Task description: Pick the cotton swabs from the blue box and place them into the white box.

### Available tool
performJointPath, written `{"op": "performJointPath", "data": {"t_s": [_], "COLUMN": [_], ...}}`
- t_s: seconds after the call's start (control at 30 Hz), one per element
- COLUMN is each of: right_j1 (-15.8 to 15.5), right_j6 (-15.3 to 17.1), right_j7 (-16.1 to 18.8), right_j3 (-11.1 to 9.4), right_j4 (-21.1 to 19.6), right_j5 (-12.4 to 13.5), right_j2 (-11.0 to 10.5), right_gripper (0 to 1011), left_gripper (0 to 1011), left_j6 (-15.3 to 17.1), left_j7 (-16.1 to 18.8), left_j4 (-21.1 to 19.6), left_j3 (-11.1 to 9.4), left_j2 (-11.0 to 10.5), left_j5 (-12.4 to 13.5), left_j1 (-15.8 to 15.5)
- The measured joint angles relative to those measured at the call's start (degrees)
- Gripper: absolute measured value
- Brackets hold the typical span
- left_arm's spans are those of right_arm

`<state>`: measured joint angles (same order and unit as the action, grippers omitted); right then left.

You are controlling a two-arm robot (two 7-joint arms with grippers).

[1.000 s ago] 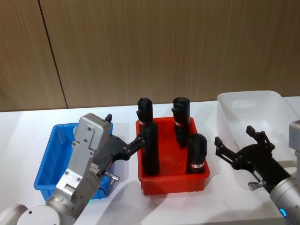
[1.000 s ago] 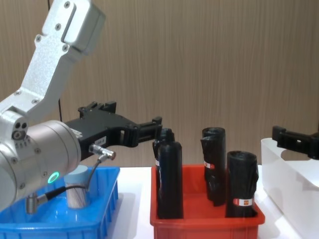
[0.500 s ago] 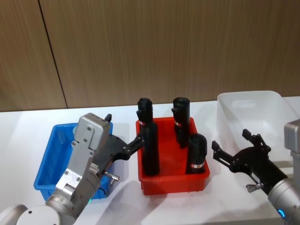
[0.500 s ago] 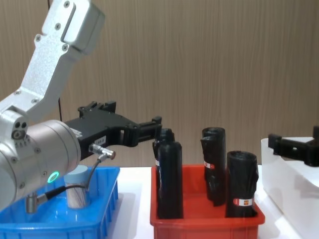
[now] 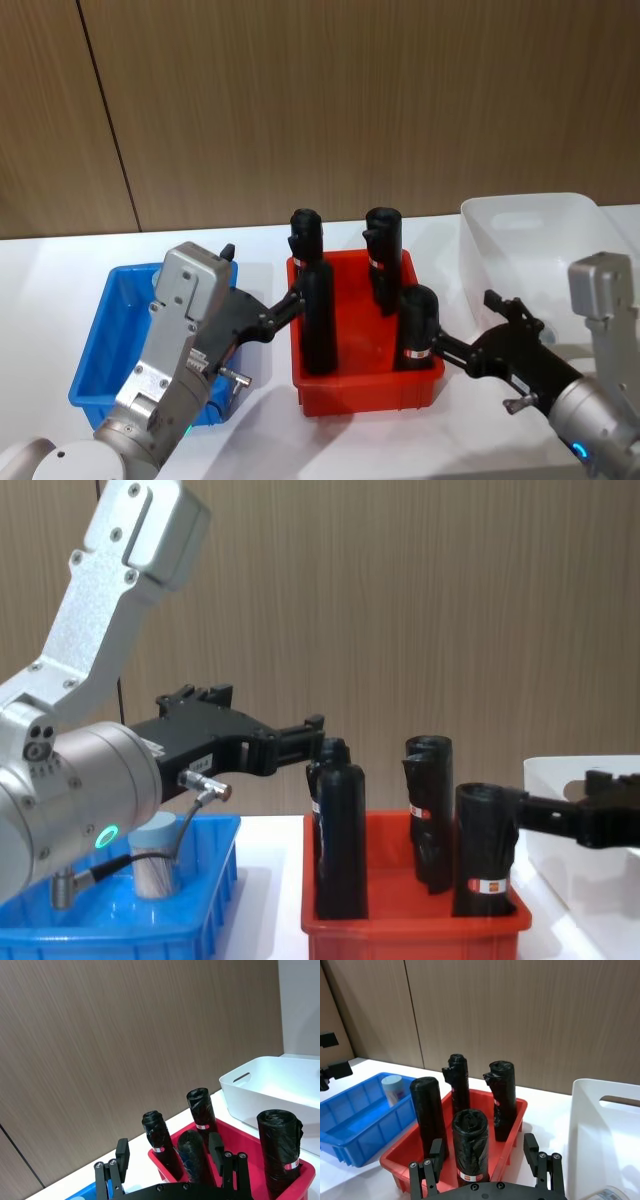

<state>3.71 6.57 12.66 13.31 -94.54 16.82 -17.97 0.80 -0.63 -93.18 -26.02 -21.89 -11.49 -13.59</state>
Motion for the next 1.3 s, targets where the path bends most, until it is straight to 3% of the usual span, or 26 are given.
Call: {"op": "performJointPath", "data": {"t_s": [0.57,1.2,1.3], "right_j1": [5.8,10.7,11.1], "right_j6": [1.5,2.6,2.7], "right_j7": [5.3,7.7,7.9], "right_j3": [1.0,1.4,1.5], "right_j4": [7.7,15.3,15.9], "right_j5": [-1.5,-1.3,-1.3], "right_j2": [2.7,4.8,5.0], "right_gripper": [1001,1002,963], "left_gripper": [1004,1004,1004], "left_j6": [0.0,0.0,0.0], "left_j7": [0.0,0.0,0.0], "left_j4": [0.0,0.0,0.0], "left_j3": [0.0,0.0,0.0], "left_j2": [0.0,0.0,0.0], "left_j5": [0.0,0.0,0.0], "left_j1": [0.0,0.0,0.0]}}
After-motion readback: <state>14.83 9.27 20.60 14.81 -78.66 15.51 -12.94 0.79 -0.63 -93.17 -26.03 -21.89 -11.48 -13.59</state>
